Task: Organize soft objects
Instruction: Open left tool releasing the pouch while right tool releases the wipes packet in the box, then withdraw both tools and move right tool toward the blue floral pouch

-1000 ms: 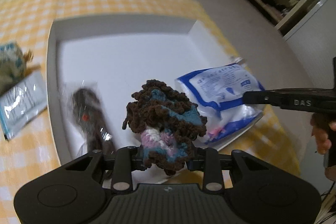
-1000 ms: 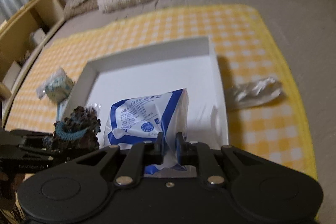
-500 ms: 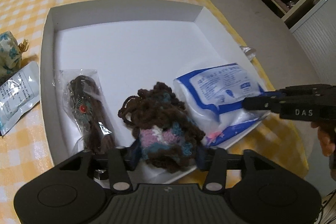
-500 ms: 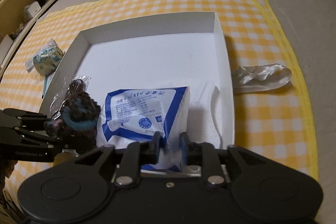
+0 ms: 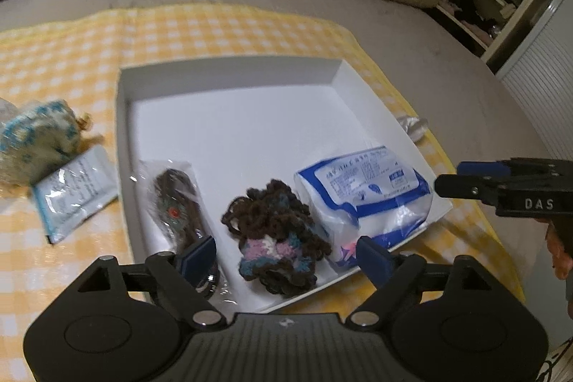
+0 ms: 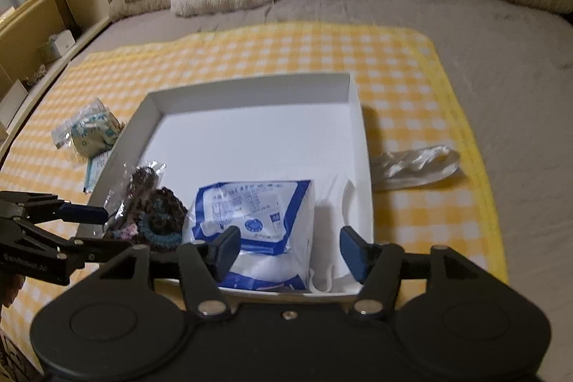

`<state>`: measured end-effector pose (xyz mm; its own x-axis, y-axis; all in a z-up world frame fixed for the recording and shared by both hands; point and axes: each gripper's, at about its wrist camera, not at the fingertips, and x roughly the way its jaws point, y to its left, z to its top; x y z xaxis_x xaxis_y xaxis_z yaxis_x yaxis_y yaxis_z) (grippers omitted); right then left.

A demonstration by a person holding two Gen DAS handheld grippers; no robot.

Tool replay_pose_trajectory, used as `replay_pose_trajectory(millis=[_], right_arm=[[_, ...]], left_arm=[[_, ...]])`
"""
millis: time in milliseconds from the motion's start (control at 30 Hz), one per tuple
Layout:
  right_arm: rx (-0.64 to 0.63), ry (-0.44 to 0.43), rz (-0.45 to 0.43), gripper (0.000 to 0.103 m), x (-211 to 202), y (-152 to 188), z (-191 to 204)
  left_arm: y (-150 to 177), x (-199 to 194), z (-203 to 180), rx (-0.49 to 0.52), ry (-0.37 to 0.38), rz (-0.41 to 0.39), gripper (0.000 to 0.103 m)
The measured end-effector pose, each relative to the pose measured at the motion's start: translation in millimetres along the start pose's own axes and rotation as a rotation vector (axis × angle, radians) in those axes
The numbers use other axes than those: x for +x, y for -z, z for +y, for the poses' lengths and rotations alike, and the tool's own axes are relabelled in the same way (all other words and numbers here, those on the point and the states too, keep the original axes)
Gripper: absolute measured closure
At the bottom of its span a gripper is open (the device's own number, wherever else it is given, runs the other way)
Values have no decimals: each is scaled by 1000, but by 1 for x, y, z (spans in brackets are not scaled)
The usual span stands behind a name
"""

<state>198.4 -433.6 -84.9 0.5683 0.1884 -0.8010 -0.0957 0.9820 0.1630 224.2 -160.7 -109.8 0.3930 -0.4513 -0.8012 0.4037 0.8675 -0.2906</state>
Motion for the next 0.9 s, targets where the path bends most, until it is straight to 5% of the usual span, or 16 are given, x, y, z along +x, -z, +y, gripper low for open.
replay_pose_trajectory(millis=[500, 633, 900], right_arm=[[-21, 35, -169, 16, -54, 13, 29], [-30, 43, -218, 0, -67, 15, 38], [28, 30, -280, 0, -82, 16, 51]], left_arm=[[4, -65, -8, 29, -88, -193, 0], [8, -79, -7, 36, -105, -240, 0], [13, -104, -3, 53, -146, -325, 0]])
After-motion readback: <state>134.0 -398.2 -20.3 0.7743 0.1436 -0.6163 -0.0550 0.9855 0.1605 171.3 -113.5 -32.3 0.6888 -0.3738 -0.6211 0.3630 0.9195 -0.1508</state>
